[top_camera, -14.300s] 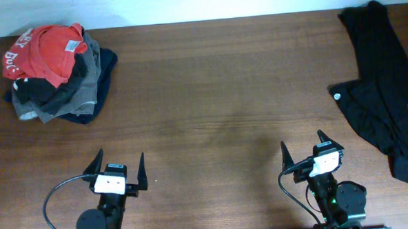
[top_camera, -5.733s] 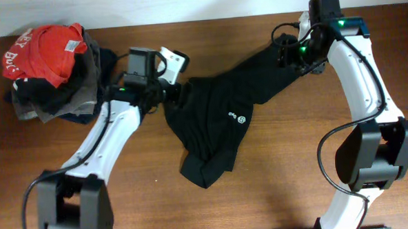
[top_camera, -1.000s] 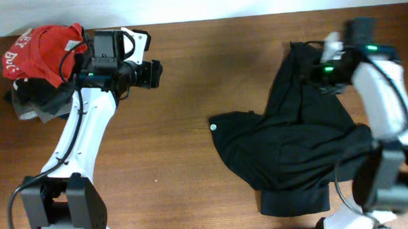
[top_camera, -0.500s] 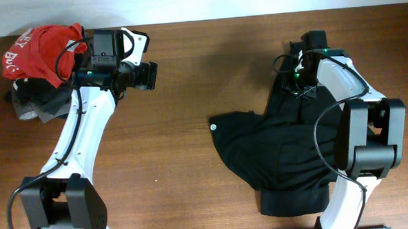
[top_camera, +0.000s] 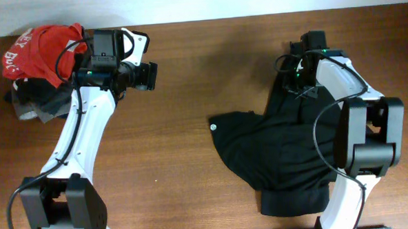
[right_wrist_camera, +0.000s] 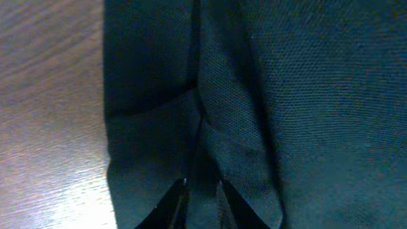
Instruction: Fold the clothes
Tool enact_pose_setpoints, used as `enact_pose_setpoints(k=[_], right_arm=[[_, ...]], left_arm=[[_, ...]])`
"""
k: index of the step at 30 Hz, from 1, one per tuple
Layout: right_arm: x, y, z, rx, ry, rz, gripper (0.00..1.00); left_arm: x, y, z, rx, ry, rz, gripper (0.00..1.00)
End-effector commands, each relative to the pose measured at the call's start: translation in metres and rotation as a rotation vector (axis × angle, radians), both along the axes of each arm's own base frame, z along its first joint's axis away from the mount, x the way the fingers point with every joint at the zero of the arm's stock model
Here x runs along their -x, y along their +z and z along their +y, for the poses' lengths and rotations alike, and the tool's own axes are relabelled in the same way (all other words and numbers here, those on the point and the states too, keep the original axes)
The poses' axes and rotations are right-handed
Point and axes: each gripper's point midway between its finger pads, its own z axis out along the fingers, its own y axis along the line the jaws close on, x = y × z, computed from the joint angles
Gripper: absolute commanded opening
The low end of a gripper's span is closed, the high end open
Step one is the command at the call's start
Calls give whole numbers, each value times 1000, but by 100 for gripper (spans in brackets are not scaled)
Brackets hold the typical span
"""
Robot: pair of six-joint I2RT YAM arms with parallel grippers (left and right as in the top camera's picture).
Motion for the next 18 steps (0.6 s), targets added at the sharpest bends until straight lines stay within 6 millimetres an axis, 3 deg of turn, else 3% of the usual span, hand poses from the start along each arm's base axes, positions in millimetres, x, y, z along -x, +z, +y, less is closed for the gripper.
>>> enact_pose_setpoints(k=[1, 5, 18], right_arm=[[-1, -7, -1, 17, -7, 13, 21], [-1, -7, -1, 18, -7, 13, 29], [2, -15, 7, 25, 19, 34, 7]], left_arm=[[-3, 4, 1, -17, -7, -10, 77], [-2, 3, 1, -18, -7, -6, 77], [0, 1, 1, -19, -7, 7, 77]])
